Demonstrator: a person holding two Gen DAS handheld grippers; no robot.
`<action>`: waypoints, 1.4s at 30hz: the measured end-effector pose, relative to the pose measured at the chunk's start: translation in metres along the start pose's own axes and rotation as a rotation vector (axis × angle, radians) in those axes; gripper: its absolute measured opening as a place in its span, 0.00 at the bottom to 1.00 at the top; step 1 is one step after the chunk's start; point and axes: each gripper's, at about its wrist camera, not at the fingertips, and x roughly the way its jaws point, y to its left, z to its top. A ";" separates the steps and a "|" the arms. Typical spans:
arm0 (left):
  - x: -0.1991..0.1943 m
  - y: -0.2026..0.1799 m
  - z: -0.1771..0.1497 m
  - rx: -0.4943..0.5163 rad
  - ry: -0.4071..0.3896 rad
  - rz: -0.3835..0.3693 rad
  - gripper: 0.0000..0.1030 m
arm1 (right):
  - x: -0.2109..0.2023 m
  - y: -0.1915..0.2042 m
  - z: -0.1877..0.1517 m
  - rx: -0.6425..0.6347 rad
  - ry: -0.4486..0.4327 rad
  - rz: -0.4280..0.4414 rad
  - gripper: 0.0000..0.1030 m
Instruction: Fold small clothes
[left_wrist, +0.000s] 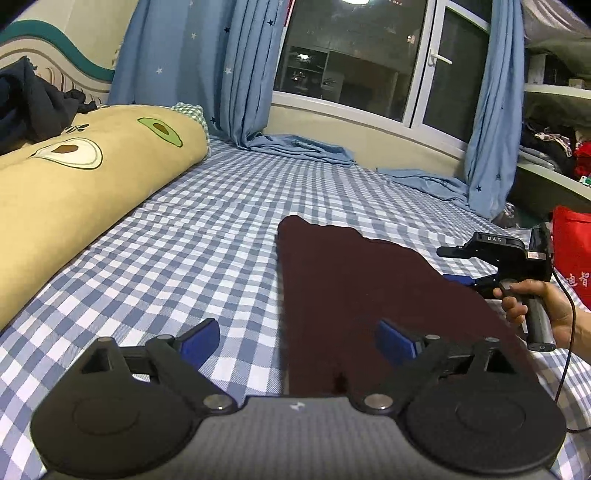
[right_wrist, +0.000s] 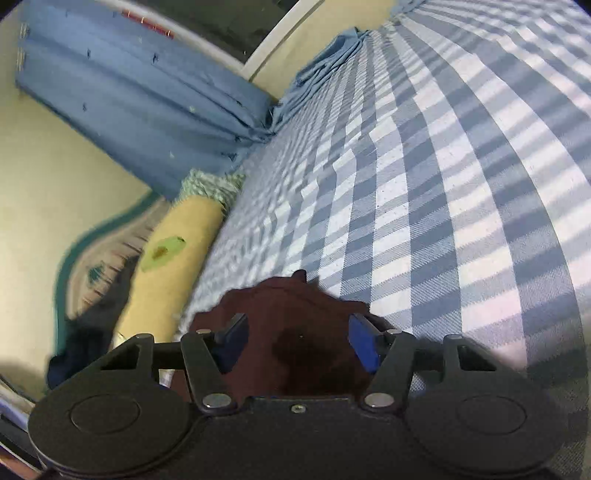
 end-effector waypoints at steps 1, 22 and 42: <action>-0.001 -0.001 0.000 0.004 -0.003 0.003 0.92 | -0.003 0.002 0.000 -0.020 0.006 -0.008 0.61; -0.037 -0.047 -0.021 0.054 0.006 -0.035 0.93 | -0.119 0.012 -0.108 0.082 0.034 0.335 0.83; -0.079 -0.076 -0.035 0.145 0.000 -0.060 0.95 | -0.180 0.027 -0.176 0.004 0.089 0.206 0.82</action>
